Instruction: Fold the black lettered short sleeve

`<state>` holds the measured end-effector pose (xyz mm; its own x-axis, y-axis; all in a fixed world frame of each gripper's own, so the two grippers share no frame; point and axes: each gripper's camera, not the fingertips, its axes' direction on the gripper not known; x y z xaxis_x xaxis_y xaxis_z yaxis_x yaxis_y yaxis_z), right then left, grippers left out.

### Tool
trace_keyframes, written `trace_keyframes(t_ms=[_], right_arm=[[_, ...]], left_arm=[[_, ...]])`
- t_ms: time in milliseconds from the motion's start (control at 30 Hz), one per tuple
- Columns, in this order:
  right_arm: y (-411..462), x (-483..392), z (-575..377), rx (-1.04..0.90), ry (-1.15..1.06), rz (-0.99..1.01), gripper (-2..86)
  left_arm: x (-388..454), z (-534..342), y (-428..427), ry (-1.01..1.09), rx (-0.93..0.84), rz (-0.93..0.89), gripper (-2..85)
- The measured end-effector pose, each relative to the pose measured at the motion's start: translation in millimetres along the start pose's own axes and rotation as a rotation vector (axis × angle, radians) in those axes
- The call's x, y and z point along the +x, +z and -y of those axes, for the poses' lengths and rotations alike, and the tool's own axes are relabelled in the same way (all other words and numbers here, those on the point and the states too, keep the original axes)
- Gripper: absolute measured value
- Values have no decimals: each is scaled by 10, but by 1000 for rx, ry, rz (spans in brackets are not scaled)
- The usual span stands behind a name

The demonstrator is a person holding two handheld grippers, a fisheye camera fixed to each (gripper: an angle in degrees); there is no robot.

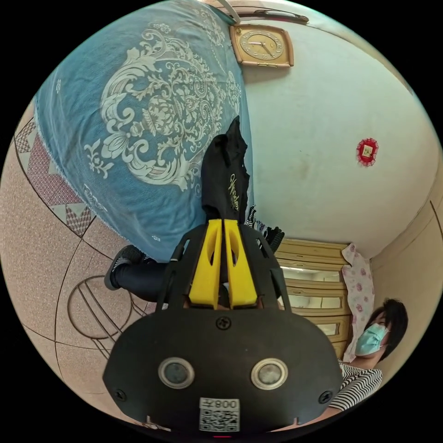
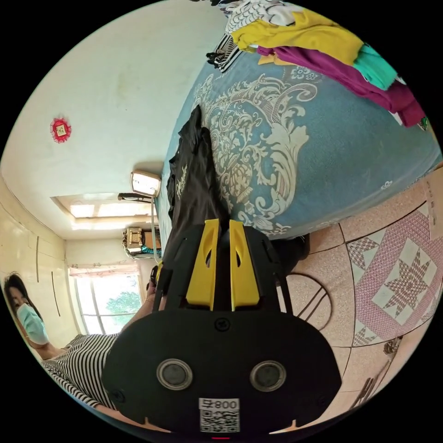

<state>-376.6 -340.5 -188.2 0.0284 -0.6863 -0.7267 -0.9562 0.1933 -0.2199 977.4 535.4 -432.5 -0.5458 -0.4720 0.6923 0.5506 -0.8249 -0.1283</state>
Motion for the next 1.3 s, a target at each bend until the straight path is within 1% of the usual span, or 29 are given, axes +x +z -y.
trace_keyframes(t_ms=[100, 233, 367, 467, 667, 767, 900, 1167, 1300], right_arm=[[74, -136, 108, -26, -61, -26, 74], [255, -295, 295, -81, -135, -118, 80], [505, -328, 425, -167, -159, -163, 79], [574, -309, 500, -173, -155, -177, 63], [565, -100, 601, -187, -111, -80, 23], [532, -55, 607, -208, -130, -61, 14], [371, 4, 630, -165, -125, 46, 9], [26, -60, 763, -101, -181, 211, 6], [-134, -106, 786, -73, -211, 263, 6]], left_arm=[[5, 13, 9, -2, 1, 16, 8], [-11, 28, 34, -10, 2, 21, 8], [-51, 32, 50, -24, 5, 25, 8], [-78, 38, 56, -35, 6, 27, 7], [-78, 56, 43, -37, 7, 27, 8], [-53, 71, 20, -27, 5, 25, 8], [-11, 81, -16, -12, 4, 9, 7], [243, 110, -190, 73, 33, -97, 6], [379, 76, -305, 118, 41, -137, 6]])
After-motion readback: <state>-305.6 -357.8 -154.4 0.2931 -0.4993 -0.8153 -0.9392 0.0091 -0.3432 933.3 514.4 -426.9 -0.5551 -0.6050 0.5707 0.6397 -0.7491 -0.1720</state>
